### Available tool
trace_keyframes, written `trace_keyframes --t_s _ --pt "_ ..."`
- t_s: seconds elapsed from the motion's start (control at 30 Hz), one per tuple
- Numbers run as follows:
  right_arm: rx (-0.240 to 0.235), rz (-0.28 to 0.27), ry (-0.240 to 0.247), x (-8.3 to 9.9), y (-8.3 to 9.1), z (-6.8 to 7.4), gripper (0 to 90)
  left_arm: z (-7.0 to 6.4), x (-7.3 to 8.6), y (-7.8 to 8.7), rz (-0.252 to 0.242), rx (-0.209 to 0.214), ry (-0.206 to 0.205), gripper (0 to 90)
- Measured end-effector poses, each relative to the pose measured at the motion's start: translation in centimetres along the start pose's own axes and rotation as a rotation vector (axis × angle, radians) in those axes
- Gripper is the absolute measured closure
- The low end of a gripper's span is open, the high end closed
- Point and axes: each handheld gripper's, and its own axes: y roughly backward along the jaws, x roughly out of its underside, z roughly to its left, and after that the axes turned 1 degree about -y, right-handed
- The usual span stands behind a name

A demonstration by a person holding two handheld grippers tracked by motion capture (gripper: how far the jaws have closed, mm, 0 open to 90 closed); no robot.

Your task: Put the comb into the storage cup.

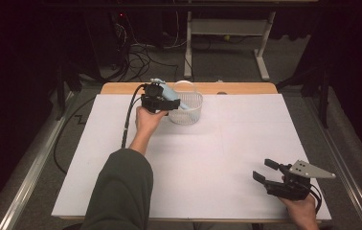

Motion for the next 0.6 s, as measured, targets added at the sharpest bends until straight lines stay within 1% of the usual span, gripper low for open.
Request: trace_keyframes --t_s 0.2,0.3,0.37,0.53,0.6 --pt "0.001 0.001 0.002 0.0 0.0 0.0 29.0 0.0 0.0 0.5 -0.003 -0.002 -0.013 6.3" --pt "0.002 0.0 0.002 0.0 0.0 0.1 29.0 0.0 0.1 0.8 -0.002 0.001 -0.004 6.3" --pt "0.003 0.0 0.002 0.0 0.0 0.1 29.0 0.0 0.3 1.0 -0.028 -0.001 0.001 6.4" --pt "0.004 -0.001 0.002 0.0 0.0 0.0 29.1 0.1 0.8 1.3 -0.037 0.0 -0.002 6.4" --pt "0.005 -0.001 0.002 0.0 0.0 0.0 29.1 0.1 0.9 1.5 -0.033 -0.003 -0.013 6.4"
